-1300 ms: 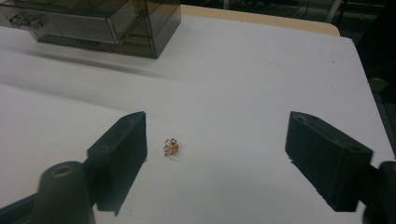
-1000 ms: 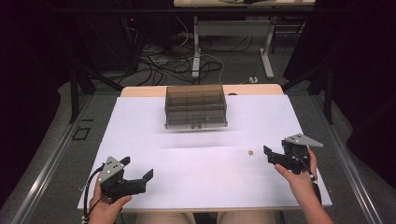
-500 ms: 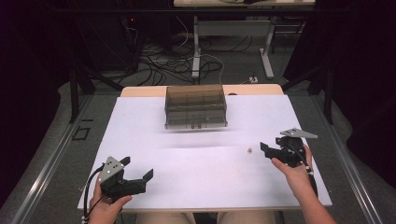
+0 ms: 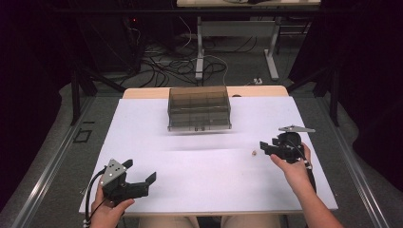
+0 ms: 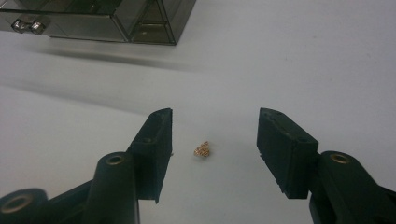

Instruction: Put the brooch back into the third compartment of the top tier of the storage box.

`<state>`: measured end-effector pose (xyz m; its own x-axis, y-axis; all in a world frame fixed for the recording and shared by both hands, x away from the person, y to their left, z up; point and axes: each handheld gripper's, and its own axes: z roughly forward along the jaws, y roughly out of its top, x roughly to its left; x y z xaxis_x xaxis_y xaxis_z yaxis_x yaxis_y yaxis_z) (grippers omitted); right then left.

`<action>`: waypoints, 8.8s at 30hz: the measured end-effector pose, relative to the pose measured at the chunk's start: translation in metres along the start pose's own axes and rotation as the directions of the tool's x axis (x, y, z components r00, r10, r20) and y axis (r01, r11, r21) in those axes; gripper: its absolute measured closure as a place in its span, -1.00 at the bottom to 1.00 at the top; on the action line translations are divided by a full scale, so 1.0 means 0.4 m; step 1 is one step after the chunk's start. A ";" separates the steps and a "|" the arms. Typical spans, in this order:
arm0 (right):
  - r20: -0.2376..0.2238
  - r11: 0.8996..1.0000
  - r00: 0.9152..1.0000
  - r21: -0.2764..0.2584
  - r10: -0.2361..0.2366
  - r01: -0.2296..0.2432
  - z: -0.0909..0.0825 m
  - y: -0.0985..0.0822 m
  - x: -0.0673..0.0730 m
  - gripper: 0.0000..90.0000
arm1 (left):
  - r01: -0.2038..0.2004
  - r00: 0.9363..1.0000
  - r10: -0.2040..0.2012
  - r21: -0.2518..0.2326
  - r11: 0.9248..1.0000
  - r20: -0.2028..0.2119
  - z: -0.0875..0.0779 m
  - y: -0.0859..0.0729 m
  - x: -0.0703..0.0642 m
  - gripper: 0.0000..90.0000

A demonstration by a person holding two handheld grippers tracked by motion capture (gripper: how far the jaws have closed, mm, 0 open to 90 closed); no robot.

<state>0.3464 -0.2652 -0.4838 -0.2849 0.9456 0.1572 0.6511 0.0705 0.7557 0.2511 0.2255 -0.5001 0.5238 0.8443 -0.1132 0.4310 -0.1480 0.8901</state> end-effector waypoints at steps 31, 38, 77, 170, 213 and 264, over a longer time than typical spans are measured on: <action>0.014 0.966 0.985 0.193 0.172 -0.171 0.096 0.037 0.008 0.49 | -0.002 1.000 0.002 0.000 1.000 -0.001 -0.002 0.000 0.000 -0.96; 0.033 0.953 0.980 0.227 0.197 -0.199 0.134 0.024 -0.001 0.55 | -0.002 1.000 0.002 0.000 1.000 -0.001 -0.001 0.000 0.001 -0.96; 0.033 0.918 0.966 0.304 0.258 -0.256 0.192 -0.006 -0.012 0.83 | -0.003 1.000 0.003 -0.001 1.000 0.001 -0.002 0.001 0.001 -0.96; -0.107 0.970 0.964 0.046 0.244 -0.240 0.080 0.119 0.019 1.00 | 0.003 1.000 -0.003 -0.008 1.000 0.000 -0.001 0.002 0.001 -0.96; -0.191 0.986 0.967 0.029 0.168 -0.166 0.075 0.309 0.153 1.00 | -0.037 0.999 0.037 -0.035 0.999 -0.008 -0.005 0.003 0.000 -0.99; -0.142 0.975 0.979 0.192 0.143 -0.115 0.264 0.311 0.250 1.00 | -0.023 1.000 0.023 -0.033 0.999 0.002 -0.004 0.003 0.007 -0.99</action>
<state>0.4732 -0.1283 -0.4411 -0.2859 0.8909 0.3529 0.8025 0.0213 0.5963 0.2520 0.2285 -0.4987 0.5352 0.8396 -0.0935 0.3946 -0.1507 0.9064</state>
